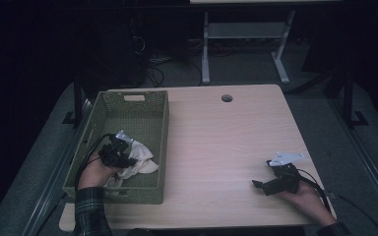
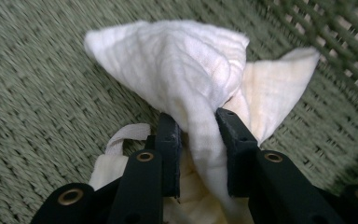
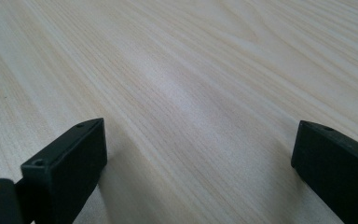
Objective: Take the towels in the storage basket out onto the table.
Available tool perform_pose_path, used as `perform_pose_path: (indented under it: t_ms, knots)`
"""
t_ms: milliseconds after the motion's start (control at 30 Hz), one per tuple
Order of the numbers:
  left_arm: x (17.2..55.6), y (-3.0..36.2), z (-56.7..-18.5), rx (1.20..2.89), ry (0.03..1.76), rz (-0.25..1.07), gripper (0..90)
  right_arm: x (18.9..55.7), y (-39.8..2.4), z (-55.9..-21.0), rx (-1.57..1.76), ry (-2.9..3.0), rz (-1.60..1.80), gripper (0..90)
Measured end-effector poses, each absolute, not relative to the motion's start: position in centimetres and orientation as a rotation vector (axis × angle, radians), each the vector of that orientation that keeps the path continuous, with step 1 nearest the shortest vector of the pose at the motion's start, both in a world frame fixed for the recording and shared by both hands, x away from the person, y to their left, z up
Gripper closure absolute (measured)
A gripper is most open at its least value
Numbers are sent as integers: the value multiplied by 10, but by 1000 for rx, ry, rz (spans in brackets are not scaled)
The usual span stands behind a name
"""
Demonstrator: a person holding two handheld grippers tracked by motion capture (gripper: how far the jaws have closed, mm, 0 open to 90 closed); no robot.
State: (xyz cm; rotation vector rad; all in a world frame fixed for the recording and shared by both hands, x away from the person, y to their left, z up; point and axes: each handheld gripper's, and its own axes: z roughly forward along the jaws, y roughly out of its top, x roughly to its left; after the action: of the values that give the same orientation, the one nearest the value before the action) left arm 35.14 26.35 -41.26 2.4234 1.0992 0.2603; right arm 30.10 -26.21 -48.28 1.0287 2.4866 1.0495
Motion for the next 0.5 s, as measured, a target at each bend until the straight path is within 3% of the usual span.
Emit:
perform_pose_path:
  t_ms: [500]
  knots:
    - [347,273,-390,2240,1059,308,730,301,-262,-483,1029,2487,1050,29]
